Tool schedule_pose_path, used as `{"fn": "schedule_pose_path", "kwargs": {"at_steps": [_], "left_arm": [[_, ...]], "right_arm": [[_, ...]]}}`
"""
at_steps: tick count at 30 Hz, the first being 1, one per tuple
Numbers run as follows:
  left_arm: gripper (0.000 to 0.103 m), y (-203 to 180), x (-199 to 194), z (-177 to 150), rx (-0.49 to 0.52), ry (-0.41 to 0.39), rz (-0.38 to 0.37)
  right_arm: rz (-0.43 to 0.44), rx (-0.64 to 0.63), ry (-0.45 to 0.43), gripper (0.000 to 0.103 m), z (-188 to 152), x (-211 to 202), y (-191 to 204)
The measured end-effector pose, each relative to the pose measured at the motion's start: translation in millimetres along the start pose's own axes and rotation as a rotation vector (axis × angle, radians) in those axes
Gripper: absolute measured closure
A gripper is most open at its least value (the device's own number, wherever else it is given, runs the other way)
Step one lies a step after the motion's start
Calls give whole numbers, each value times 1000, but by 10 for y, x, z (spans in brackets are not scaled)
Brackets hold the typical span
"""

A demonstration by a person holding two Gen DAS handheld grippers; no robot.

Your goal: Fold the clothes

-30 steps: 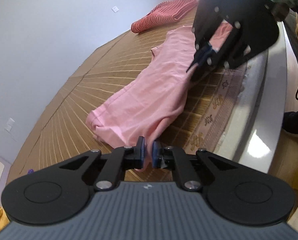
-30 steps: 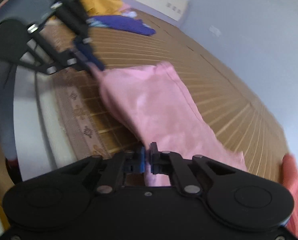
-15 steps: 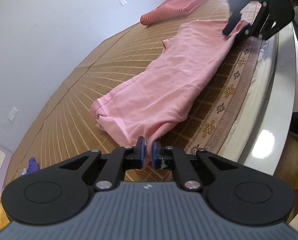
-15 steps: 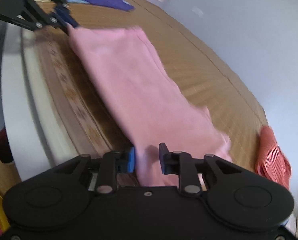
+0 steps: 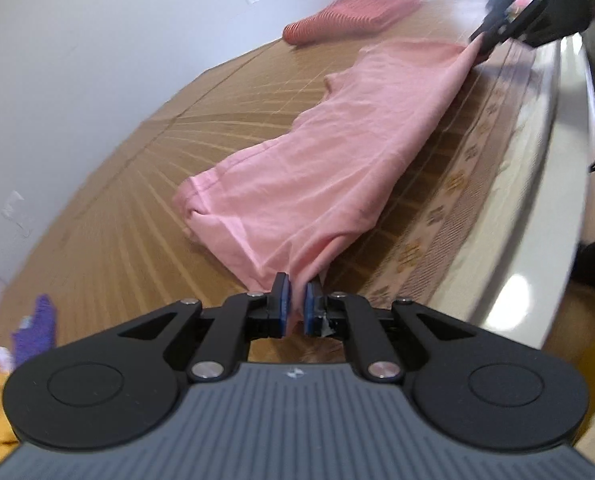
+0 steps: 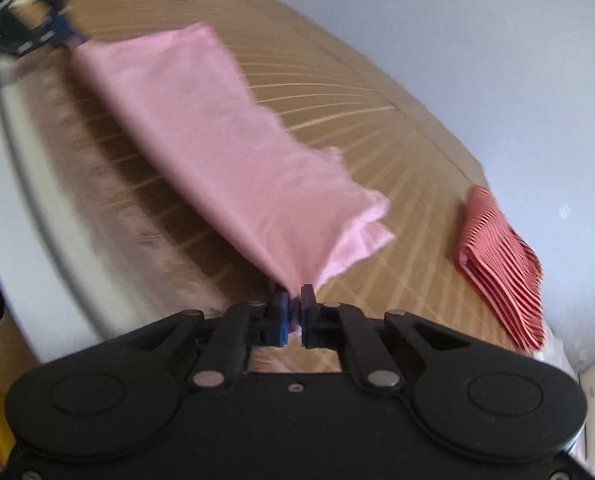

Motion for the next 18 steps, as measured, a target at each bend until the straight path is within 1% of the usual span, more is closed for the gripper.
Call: {"fn": "schedule_pose_path", "kwargs": {"at_steps": [3, 5, 7, 8, 10, 13, 14, 15, 17, 18], "left_arm": [[93, -18, -12, 2, -23, -11, -49], [93, -20, -50, 0, -38, -21, -103], [93, -26, -95, 0, -44, -30, -152], [93, -24, -115, -2, -36, -26, -162], [93, 8, -156, -37, 38, -1, -138], [93, 158, -210, -82, 51, 11, -141], [93, 190, -244, -51, 24, -4, -171], [93, 189, -281, -4, 23, -24, -188], [93, 158, -343, 85, 17, -66, -217], [92, 105, -347, 133, 16, -80, -246]], "right_arm": [[-8, 17, 20, 97, -21, 112, -70], [-31, 14, 23, 97, -40, 124, -94], [-40, 43, 21, 97, -59, 133, -160], [-43, 59, 21, 97, -68, 144, -206], [-76, 74, 35, 97, -79, 195, -297], [-114, 108, 51, 97, -123, 250, -465], [-104, 129, 44, 97, -130, 239, -502], [-87, 142, 38, 97, -127, 230, -513], [-85, 138, 46, 97, -119, 237, -484], [-89, 128, 51, 97, -114, 246, -465]]}}
Point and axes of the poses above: each gripper's, at about its wrist camera, not at the fingertips, and x roughly the way its jaws point, y to its left, z to its top, the point moved 7 cm from there along x, roughly the way its jaws point, and after that the axes turned 7 degrees about z, right-handed, at the moved point
